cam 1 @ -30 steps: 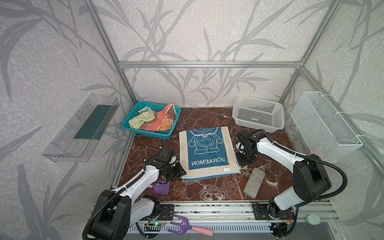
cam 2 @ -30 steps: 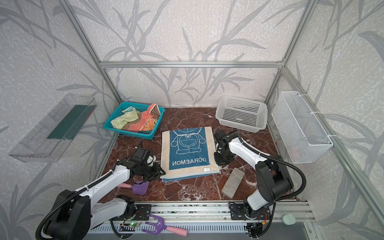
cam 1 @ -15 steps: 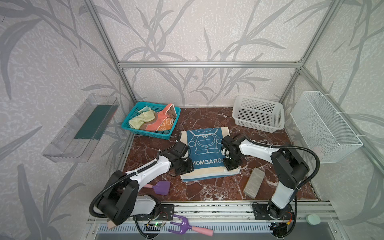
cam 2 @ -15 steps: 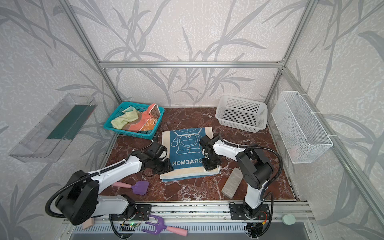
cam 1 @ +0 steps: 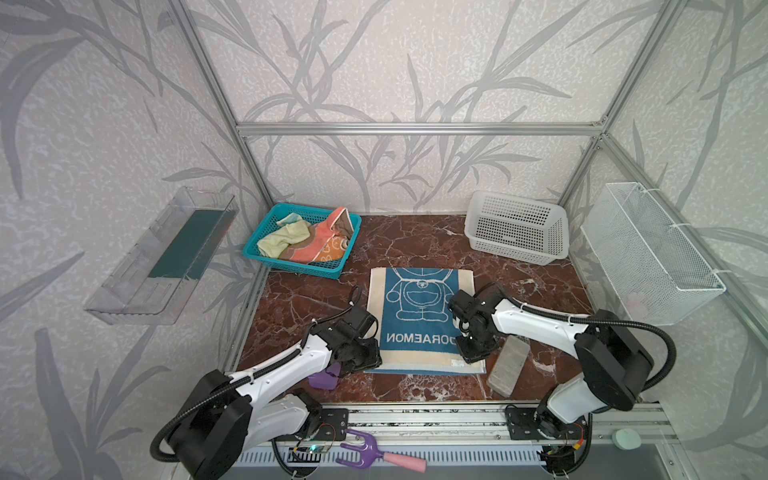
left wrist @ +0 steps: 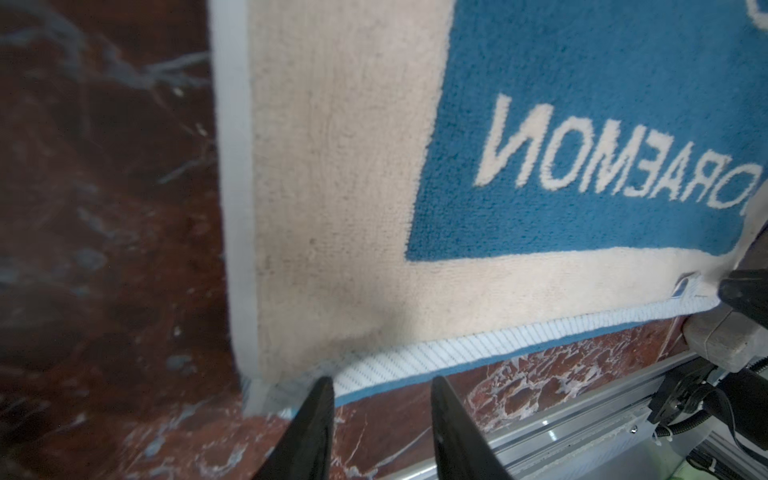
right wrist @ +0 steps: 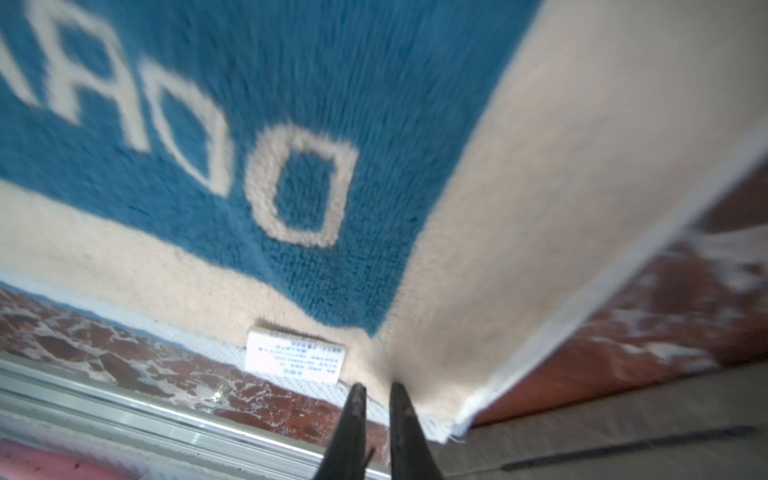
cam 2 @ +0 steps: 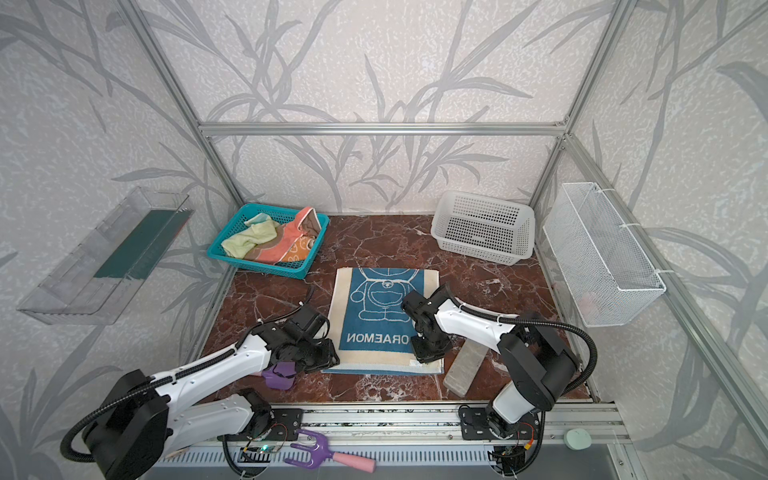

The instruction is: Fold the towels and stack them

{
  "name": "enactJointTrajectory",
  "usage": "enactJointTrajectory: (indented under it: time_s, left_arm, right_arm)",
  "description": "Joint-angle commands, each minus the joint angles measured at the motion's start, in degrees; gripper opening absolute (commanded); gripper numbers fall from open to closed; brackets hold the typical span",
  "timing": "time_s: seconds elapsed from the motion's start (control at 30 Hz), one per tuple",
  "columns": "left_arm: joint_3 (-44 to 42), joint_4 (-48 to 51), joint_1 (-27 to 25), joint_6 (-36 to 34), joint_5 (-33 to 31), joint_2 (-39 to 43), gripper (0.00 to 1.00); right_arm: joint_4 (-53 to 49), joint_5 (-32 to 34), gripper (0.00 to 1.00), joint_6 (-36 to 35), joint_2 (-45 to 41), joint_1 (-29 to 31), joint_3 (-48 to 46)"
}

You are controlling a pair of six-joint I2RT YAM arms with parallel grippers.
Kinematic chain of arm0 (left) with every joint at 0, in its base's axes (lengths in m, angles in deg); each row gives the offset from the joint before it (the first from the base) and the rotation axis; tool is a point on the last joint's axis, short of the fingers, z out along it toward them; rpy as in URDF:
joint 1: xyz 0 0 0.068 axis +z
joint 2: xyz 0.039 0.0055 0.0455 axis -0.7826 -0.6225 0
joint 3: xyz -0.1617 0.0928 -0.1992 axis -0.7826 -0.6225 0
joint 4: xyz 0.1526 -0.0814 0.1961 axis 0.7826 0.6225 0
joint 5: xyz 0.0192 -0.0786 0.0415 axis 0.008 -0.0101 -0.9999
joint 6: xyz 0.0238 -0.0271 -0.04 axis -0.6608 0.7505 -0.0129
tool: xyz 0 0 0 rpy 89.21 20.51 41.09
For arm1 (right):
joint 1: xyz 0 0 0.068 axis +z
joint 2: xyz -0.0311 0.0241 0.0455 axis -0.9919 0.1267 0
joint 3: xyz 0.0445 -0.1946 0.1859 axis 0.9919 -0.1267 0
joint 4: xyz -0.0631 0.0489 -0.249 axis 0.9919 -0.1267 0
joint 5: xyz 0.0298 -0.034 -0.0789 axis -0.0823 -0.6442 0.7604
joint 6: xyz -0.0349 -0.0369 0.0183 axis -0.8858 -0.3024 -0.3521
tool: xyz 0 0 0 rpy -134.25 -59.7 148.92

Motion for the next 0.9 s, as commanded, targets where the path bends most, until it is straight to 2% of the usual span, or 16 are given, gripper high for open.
enactJointTrajectory:
  time_s: [0.0,0.13,0.23,0.33,0.4,0.57,0.87]
  left_arm:
    - [9.4,3.9,4.6,-5.8,-2.4,-2.2,0.44]
    - [23.1,0.7,12.7,-14.2,0.5,-13.9,0.45]
    - [33.9,-1.1,15.1,-17.5,-2.4,-24.3,0.46]
    - [40.3,-7.2,16.1,-18.5,-5.9,-33.5,0.47]
    - [43.6,-11.1,16.2,-18.8,-7.1,-39.1,0.48]
    - [50.7,-12.8,17.4,-19.4,-11.4,-49.4,0.51]
    - [51.5,-13.8,20.7,-20.1,-8.4,-54.7,0.60]
  right_arm:
    - [-6.0,6.4,0.19,-5.0,0.1,-4.7,11.7]
    - [2.6,5.4,0.23,-8.3,3.7,-15.5,16.0]
    - [11.0,3.6,0.28,-7.0,7.5,-21.8,17.5]
    - [18.4,2.0,0.36,-5.0,11.6,-25.8,19.0]
    - [21.9,1.4,0.41,-4.2,14.0,-27.3,20.4]
    - [23.1,2.6,0.45,-2.4,21.0,-28.8,25.2]
    - [24.0,2.9,0.45,-1.9,28.9,-28.9,29.7]
